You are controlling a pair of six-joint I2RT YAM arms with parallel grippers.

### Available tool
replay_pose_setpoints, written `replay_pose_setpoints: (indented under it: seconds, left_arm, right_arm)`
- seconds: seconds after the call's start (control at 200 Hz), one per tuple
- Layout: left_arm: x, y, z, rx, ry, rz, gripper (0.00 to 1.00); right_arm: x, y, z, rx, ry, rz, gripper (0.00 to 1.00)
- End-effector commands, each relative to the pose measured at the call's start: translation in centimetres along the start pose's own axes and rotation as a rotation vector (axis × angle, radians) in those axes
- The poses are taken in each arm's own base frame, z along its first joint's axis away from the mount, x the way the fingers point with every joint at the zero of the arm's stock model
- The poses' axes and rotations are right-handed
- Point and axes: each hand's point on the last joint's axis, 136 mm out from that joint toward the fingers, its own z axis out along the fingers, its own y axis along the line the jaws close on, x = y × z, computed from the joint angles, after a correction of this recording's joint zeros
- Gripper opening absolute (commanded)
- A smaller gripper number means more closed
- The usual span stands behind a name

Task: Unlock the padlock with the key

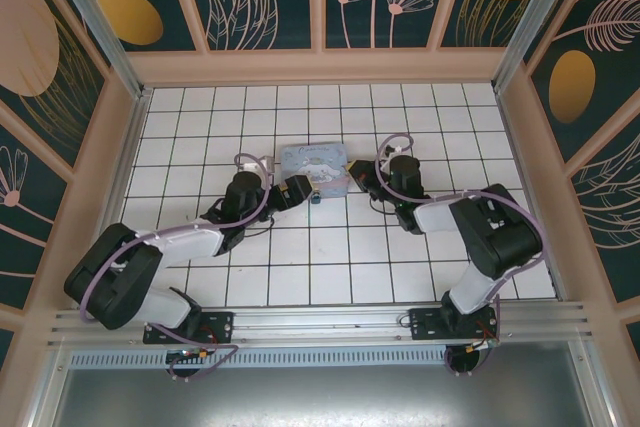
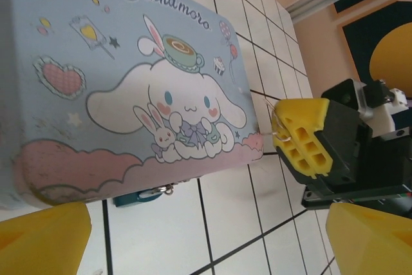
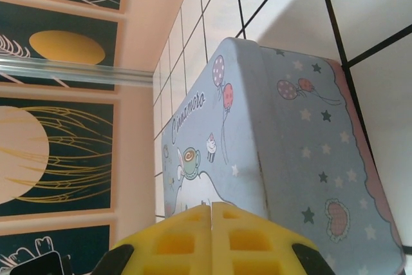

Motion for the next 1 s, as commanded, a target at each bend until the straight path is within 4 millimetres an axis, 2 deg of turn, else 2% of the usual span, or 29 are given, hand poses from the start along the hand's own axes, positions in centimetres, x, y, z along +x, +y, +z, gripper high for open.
replay_pose_setpoints:
  seconds: [0.0, 0.155, 0.325, 0.666, 0.996]
  left_arm:
    - [-1.1, -1.0, -0.7, 0.005, -0.021, 0.088, 0.94]
    - [-0.2, -1.2, -1.8, 0.03, 0.008, 0.128, 0.94]
    - [1.3, -1.3, -1.8, 0.059, 0.075, 0.151, 0.94]
    - [4.0, -0.9, 0.6, 0.059, 0.175, 0.183, 0.93]
    - [5.3, -0.3, 3.1, 0.059, 0.232, 0.203, 0.92]
  right_arm:
    - [-1.3, 2.9, -0.8, -0.012, -0.045, -0.091, 0.0]
    - [-1.7, 5.1, -1.1, -0.036, -0.026, -0.161, 0.0]
    - [-1.7, 6.4, 0.1, -0.053, 0.049, -0.225, 0.0]
    - [-1.4, 5.7, 3.6, -0.092, 0.16, -0.203, 0.0]
    - [-1.5, 5.4, 5.0, -0.115, 0.183, -0.193, 0.0]
